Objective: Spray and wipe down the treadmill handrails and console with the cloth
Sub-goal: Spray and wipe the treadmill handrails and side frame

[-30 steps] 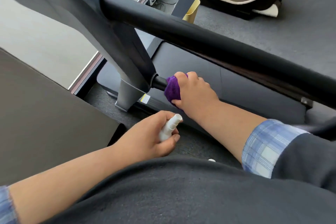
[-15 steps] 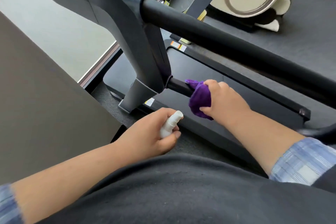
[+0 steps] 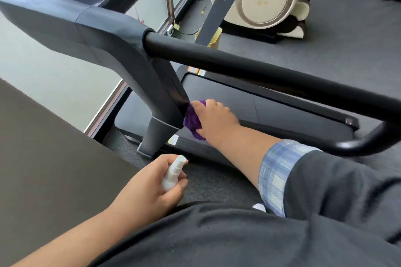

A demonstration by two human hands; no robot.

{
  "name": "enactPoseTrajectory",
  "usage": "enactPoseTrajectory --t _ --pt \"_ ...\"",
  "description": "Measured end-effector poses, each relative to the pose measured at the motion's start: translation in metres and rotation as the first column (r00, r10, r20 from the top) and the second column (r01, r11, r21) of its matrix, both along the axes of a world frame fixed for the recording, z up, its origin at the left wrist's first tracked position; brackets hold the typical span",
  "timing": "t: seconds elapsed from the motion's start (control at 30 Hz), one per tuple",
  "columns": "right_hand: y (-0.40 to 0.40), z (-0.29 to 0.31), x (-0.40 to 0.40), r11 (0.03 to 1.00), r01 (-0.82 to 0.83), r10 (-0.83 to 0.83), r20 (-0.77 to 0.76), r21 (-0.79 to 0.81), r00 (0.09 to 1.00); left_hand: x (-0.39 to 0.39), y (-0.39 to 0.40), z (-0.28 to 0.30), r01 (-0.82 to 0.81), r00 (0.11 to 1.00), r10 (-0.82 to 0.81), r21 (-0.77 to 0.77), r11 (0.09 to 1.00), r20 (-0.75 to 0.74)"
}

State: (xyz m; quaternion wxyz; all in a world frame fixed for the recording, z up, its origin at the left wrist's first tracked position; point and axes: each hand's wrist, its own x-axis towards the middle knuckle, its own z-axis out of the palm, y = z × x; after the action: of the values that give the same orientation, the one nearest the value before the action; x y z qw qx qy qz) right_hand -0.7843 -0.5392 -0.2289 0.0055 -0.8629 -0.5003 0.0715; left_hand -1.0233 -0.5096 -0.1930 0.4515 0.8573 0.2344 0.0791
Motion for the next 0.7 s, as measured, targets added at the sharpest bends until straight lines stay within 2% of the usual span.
enactPoseTrajectory --t 0.33,0.5,0.6,0.7 --pt "-0.144 0.027 0.047 0.988 0.154 -0.155 -0.016 -0.014 0.988 0.091 -0.046 0.0 0.203 0.979 -0.203 0.069 0.977 -0.009" --pt "-0.217 0.037 0.067 0.977 0.207 -0.205 0.057 -0.04 0.977 0.13 -0.089 0.0 0.323 0.946 -0.325 0.05 0.945 0.019" --pt "-0.241 0.038 0.072 0.981 0.179 -0.169 0.119 -0.079 0.978 0.146 -0.115 0.002 0.377 0.924 -0.378 0.031 0.926 0.046" --pt "-0.253 0.034 0.072 0.987 0.103 -0.082 0.166 -0.126 0.983 0.156 -0.137 0.008 0.363 0.927 -0.365 0.039 0.931 0.083"
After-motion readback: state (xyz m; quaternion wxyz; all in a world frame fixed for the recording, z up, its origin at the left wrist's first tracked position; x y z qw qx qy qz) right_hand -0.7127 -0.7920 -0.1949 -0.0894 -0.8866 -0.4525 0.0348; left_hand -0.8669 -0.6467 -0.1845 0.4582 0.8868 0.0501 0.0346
